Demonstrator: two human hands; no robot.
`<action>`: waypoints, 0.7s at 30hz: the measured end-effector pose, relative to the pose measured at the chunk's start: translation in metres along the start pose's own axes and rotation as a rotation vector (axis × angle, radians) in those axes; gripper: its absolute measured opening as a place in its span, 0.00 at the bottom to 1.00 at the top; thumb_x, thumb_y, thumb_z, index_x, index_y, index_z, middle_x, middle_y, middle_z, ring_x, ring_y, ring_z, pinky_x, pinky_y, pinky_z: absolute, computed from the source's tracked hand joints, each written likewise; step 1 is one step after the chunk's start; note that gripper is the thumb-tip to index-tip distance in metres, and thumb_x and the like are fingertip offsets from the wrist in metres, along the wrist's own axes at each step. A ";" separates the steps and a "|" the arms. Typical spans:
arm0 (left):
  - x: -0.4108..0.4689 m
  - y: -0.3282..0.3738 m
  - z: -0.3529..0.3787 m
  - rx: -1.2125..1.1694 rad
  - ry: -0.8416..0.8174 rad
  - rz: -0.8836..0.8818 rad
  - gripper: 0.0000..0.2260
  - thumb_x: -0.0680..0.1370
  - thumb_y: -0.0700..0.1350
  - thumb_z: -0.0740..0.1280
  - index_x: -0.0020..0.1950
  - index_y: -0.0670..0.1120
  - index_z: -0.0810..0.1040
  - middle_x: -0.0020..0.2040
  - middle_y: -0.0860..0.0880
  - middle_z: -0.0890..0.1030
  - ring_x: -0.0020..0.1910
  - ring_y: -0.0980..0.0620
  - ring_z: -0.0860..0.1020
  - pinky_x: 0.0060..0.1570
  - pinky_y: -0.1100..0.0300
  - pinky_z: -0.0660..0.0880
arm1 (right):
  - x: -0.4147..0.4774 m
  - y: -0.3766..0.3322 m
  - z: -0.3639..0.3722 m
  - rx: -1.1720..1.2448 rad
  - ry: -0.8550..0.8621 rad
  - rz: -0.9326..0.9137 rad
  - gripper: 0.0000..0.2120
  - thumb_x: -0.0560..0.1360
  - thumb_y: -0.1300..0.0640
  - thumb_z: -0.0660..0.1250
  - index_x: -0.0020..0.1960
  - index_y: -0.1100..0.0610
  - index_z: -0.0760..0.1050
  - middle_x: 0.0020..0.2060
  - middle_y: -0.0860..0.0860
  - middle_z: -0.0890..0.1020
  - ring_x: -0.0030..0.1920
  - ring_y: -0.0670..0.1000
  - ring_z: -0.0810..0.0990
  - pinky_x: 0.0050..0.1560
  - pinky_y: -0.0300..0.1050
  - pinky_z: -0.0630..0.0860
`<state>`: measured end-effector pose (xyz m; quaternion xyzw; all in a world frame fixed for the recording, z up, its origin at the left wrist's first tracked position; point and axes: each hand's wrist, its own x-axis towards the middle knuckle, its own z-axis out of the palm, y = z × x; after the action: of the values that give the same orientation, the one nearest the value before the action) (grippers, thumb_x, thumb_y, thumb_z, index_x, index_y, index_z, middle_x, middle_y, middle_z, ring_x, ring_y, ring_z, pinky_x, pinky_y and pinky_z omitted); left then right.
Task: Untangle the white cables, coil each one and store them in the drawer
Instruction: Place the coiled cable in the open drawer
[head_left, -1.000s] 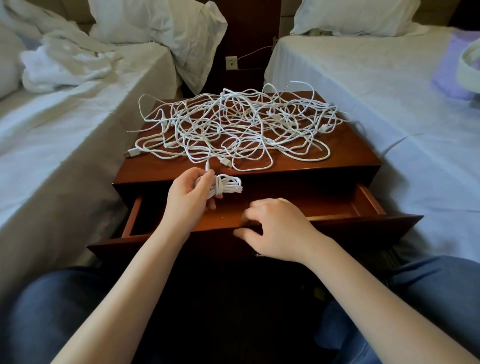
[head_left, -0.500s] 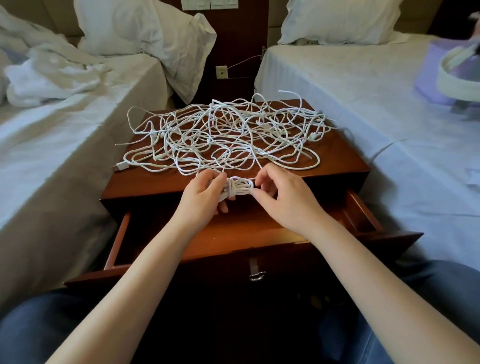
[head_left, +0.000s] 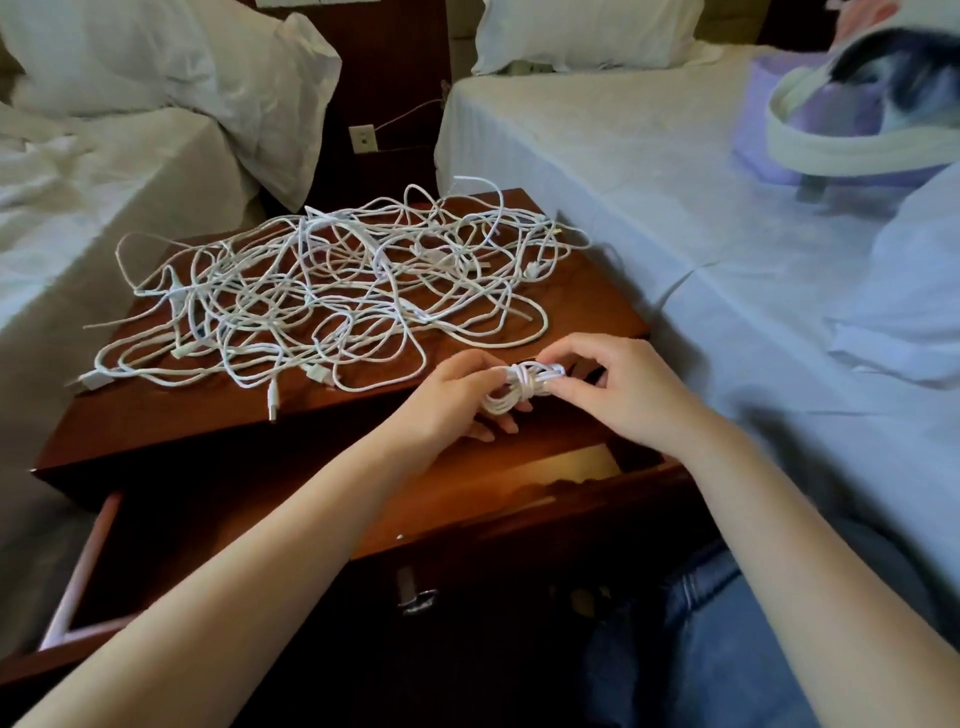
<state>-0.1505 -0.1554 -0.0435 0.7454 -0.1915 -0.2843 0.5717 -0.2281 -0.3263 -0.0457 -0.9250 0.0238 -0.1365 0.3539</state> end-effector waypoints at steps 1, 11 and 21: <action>0.005 0.000 0.006 0.094 0.014 0.016 0.08 0.81 0.43 0.60 0.53 0.42 0.77 0.44 0.44 0.84 0.35 0.52 0.79 0.32 0.62 0.72 | -0.002 0.005 -0.003 -0.002 0.014 0.018 0.07 0.75 0.55 0.71 0.53 0.49 0.81 0.43 0.40 0.81 0.41 0.35 0.77 0.39 0.26 0.68; 0.031 -0.027 0.042 0.405 -0.126 0.069 0.06 0.79 0.40 0.65 0.53 0.40 0.79 0.36 0.51 0.79 0.33 0.57 0.77 0.33 0.66 0.77 | -0.018 0.037 -0.018 -0.051 -0.124 0.195 0.04 0.72 0.52 0.74 0.46 0.46 0.80 0.41 0.44 0.81 0.34 0.46 0.78 0.30 0.37 0.74; 0.032 -0.031 0.052 0.605 -0.342 0.052 0.08 0.78 0.45 0.67 0.54 0.46 0.83 0.42 0.56 0.80 0.42 0.60 0.77 0.45 0.68 0.73 | -0.016 0.037 -0.017 -0.088 -0.177 0.176 0.05 0.77 0.55 0.67 0.49 0.49 0.82 0.42 0.39 0.78 0.47 0.38 0.76 0.42 0.25 0.69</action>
<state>-0.1607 -0.2045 -0.0897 0.8175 -0.3790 -0.3209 0.2916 -0.2459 -0.3628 -0.0614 -0.9424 0.0797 -0.0213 0.3242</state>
